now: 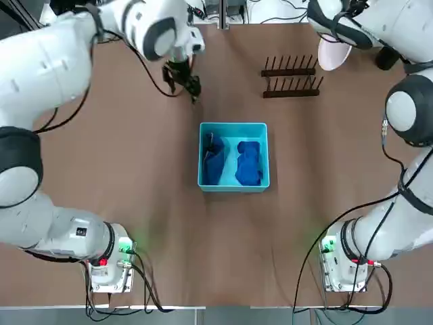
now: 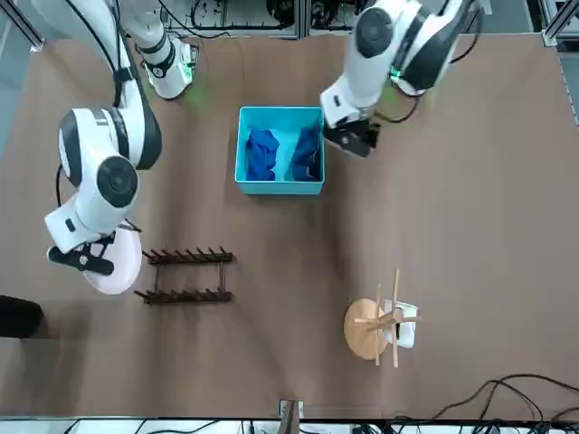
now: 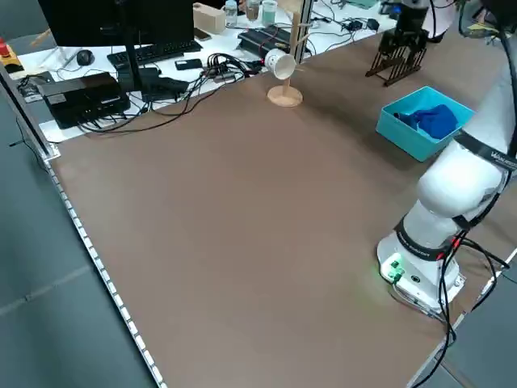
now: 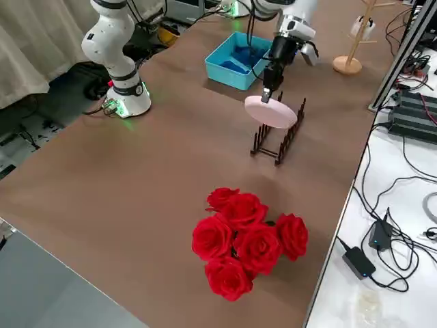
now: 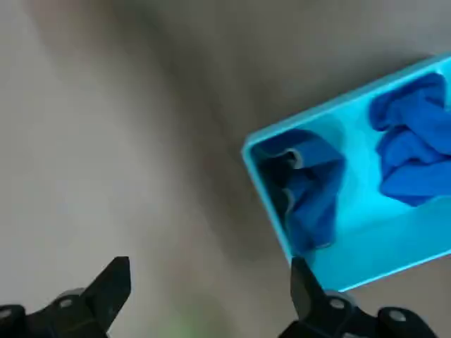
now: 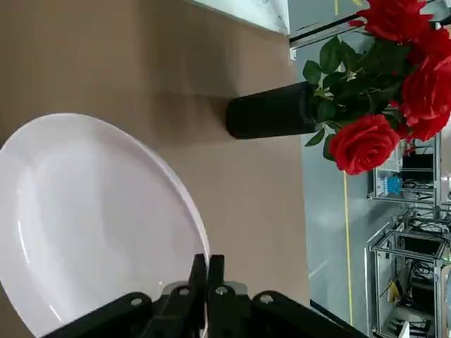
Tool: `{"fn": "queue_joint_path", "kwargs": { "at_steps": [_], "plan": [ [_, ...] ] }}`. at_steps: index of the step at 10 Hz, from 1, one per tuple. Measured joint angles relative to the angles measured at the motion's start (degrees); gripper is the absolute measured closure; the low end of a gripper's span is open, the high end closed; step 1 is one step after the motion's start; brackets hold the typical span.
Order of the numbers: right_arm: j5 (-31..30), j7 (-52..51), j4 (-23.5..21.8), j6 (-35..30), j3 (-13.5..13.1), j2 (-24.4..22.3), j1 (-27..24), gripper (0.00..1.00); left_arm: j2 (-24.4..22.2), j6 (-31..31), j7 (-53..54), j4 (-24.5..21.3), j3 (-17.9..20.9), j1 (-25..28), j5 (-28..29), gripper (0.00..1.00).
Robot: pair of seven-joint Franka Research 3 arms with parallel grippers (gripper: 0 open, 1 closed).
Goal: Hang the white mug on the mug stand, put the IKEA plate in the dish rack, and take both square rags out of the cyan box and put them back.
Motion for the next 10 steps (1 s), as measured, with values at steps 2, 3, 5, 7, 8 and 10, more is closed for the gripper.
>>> {"fn": "queue_joint_path", "kwargs": {
  "at_steps": [2, 3, 5, 7, 8, 10],
  "plan": [
    [-1.3, 1.7, 1.3, 0.0, 0.0, 2.7, 0.5, 0.97, 5.0, 4.4, -2.7, -0.1, -0.8, -3.7, 1.8, 0.0],
    [-2.0, 3.0, 1.5, 0.0, -0.1, 3.4, 0.5, 0.97, 8.2, 5.5, -5.4, -0.1, -0.8, -6.1, 4.4, 0.01],
    [-3.5, 5.7, 1.7, 0.1, -0.1, 4.8, 0.5, 0.97, 16.3, 9.9, -12.7, -0.3, -0.8, -11.5, 9.2, 0.04],
    [-3.9, 7.7, 1.8, 0.1, -0.1, 5.6, 1.0, 0.97, 22.9, 14.4, -17.5, -0.2, 0.1, -14.5, 12.4, 0.09],
    [-4.0, 8.4, 1.8, 0.1, -0.1, 6.0, 1.5, 0.97, 24.8, 16.5, -18.3, 0.0, 2.2, -16.2, 13.5, 0.11],
    [-4.1, 8.9, 1.8, -0.1, -0.1, 6.4, 2.5, 0.97, 27.6, 22.4, -20.8, 0.2, 6.3, -19.4, 14.4, 0.09]
  ]
}}
